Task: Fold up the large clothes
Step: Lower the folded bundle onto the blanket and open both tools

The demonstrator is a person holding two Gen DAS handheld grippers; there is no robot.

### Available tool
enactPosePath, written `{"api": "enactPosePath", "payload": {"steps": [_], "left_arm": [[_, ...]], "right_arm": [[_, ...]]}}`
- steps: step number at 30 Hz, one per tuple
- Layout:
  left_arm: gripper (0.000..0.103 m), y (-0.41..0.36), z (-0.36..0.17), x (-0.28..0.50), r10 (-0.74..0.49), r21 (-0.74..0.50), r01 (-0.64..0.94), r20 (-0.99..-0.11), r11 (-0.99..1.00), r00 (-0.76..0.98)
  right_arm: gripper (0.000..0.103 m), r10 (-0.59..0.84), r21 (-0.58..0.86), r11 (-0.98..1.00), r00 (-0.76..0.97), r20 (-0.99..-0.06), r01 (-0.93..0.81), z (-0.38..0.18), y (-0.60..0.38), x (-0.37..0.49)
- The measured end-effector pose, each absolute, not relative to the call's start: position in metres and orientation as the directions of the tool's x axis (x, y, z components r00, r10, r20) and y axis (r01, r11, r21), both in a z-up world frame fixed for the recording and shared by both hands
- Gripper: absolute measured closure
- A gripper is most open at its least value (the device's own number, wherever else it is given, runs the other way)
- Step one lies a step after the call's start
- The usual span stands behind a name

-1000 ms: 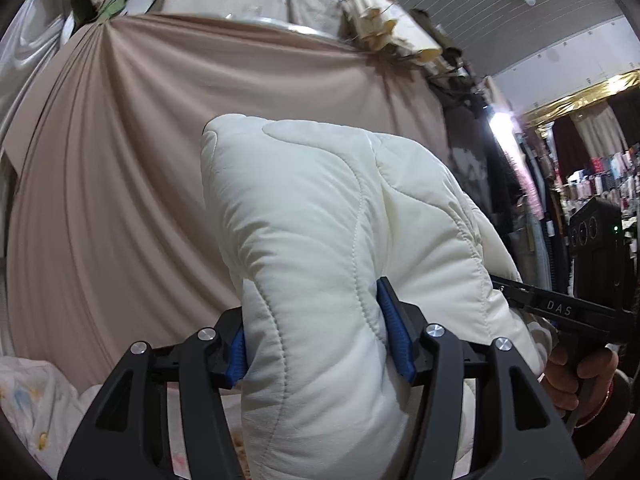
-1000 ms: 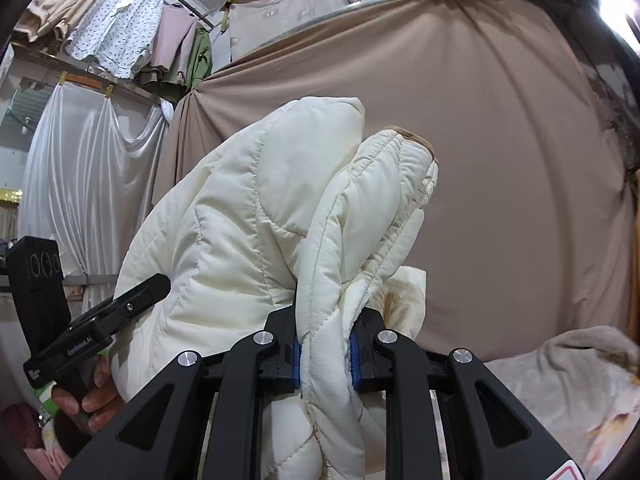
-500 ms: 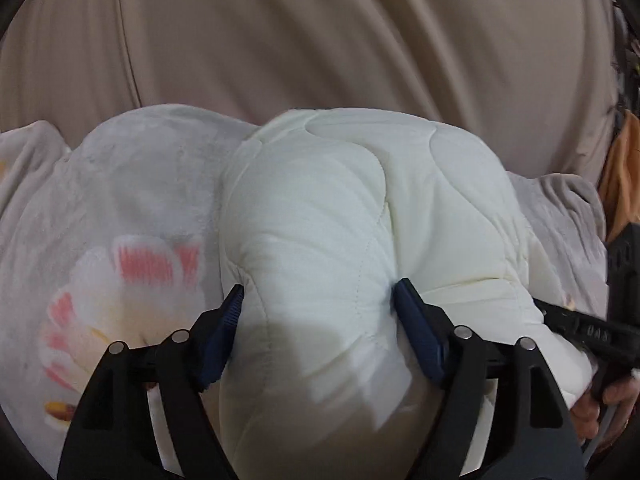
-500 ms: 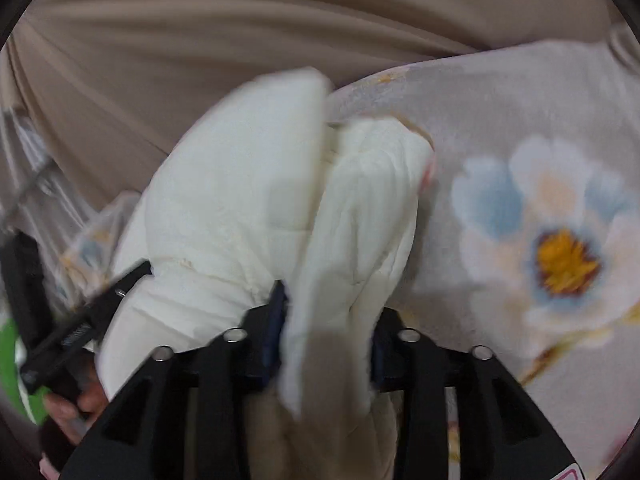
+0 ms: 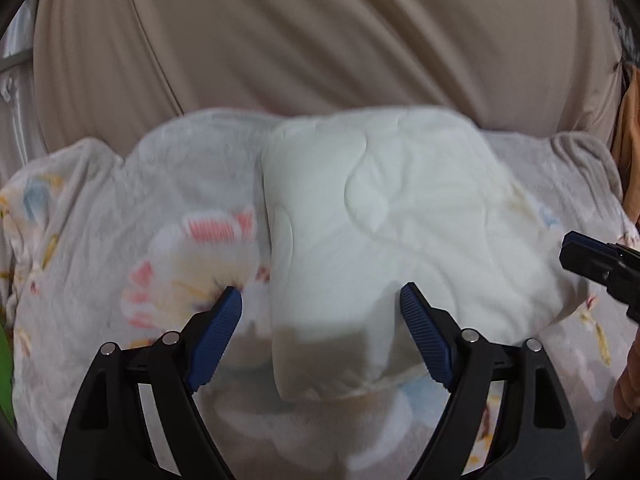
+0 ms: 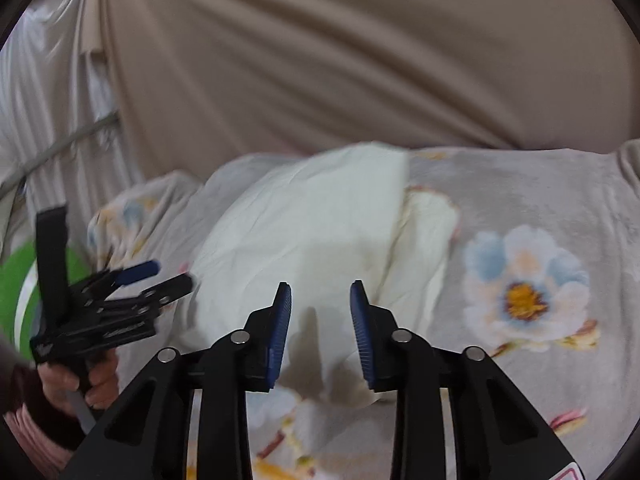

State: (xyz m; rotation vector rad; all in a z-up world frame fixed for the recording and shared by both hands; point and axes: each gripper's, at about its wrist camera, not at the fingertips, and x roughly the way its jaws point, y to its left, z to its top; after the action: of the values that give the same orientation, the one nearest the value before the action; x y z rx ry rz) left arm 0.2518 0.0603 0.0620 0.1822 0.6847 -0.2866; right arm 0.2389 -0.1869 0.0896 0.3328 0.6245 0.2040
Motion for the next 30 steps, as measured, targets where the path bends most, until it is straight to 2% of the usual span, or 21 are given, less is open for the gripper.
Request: {"api": "enactPosePath", "payload": {"steps": [2,5,8,10,11,12,14,16,19,20,21,22,23,24,25,27,28,30], "left_arm": [[0.018,0.066,0.049,0.252,-0.191,0.07,0.312,-0.658,0.947,0.728],[0.016,0.078,0.039,0.249,-0.228,0.022,0.332,-0.684,0.943,0.693],[0.017,0.087,0.039,0.238,-0.249,0.017,0.365,-0.701,0.931,0.669],[0.017,0.091,0.037,0.228,-0.234,0.06,0.384,-0.704,0.921,0.671],[0.017,0.093,0.033,0.224,-0.209,0.093,0.38,-0.704,0.92,0.679],[0.017,0.095,0.029,0.223,-0.182,0.122,0.37,-0.704,0.921,0.686],[0.017,0.097,0.022,0.226,-0.148,0.142,0.344,-0.708,0.928,0.691],[0.017,0.098,0.016,0.233,-0.141,0.12,0.321,-0.719,0.939,0.68],[0.018,0.098,0.009,0.244,-0.12,0.123,0.3,-0.727,0.946,0.676],[0.019,0.098,0.007,0.247,-0.114,0.125,0.293,-0.726,0.948,0.678],[0.024,0.099,0.007,0.25,-0.12,0.114,0.292,-0.729,0.95,0.674],[0.03,0.099,0.009,0.252,-0.134,0.097,0.298,-0.732,0.95,0.668],[0.033,0.098,0.013,0.251,-0.148,0.088,0.307,-0.732,0.948,0.666],[0.036,0.098,0.017,0.25,-0.153,0.088,0.311,-0.724,0.946,0.672],[0.036,0.097,0.02,0.249,-0.156,0.09,0.312,-0.717,0.946,0.679],[0.036,0.09,0.022,0.245,-0.148,0.114,0.316,-0.704,0.942,0.695],[0.036,0.086,0.019,0.246,-0.136,0.132,0.317,-0.706,0.939,0.695],[0.036,0.081,0.01,0.249,-0.119,0.144,0.315,-0.72,0.938,0.684]], "right_arm": [[0.082,0.24,0.291,0.954,0.766,-0.596,-0.073,0.072,-0.174,0.244],[0.1,0.148,0.213,0.977,0.727,-0.67,-0.002,0.036,-0.182,0.258],[0.1,0.203,0.311,0.95,0.709,-0.676,0.025,0.029,-0.2,0.259],[0.092,0.234,0.345,0.939,0.725,-0.647,0.006,0.045,-0.204,0.251],[0.08,0.25,0.362,0.932,0.739,-0.626,-0.008,0.055,-0.207,0.244],[0.062,0.262,0.388,0.922,0.75,-0.607,-0.009,0.063,-0.21,0.238],[0.046,0.308,0.464,0.886,0.765,-0.566,-0.013,0.069,-0.218,0.233],[0.046,0.346,0.491,0.871,0.742,-0.574,-0.027,0.069,-0.216,0.236],[0.045,0.3,0.408,0.913,0.691,-0.658,-0.008,0.055,-0.196,0.245],[0.046,0.269,0.371,0.929,0.682,-0.68,0.003,0.048,-0.188,0.249],[0.063,0.245,0.346,0.938,0.681,-0.691,0.014,0.043,-0.184,0.252],[0.072,0.233,0.34,0.94,0.685,-0.69,0.023,0.041,-0.182,0.256],[0.088,0.229,0.347,0.937,0.694,-0.682,0.031,0.043,-0.184,0.257],[0.094,0.242,0.367,0.93,0.709,-0.663,0.025,0.05,-0.187,0.254],[0.095,0.253,0.389,0.921,0.731,-0.634,0.019,0.059,-0.191,0.251],[0.096,0.196,0.348,0.937,0.787,-0.585,0.025,0.08,-0.196,0.241],[0.096,0.17,0.319,0.947,0.794,-0.583,0.032,0.083,-0.197,0.239],[0.096,0.146,0.287,0.956,0.753,-0.641,0.059,0.066,-0.201,0.249]]}}
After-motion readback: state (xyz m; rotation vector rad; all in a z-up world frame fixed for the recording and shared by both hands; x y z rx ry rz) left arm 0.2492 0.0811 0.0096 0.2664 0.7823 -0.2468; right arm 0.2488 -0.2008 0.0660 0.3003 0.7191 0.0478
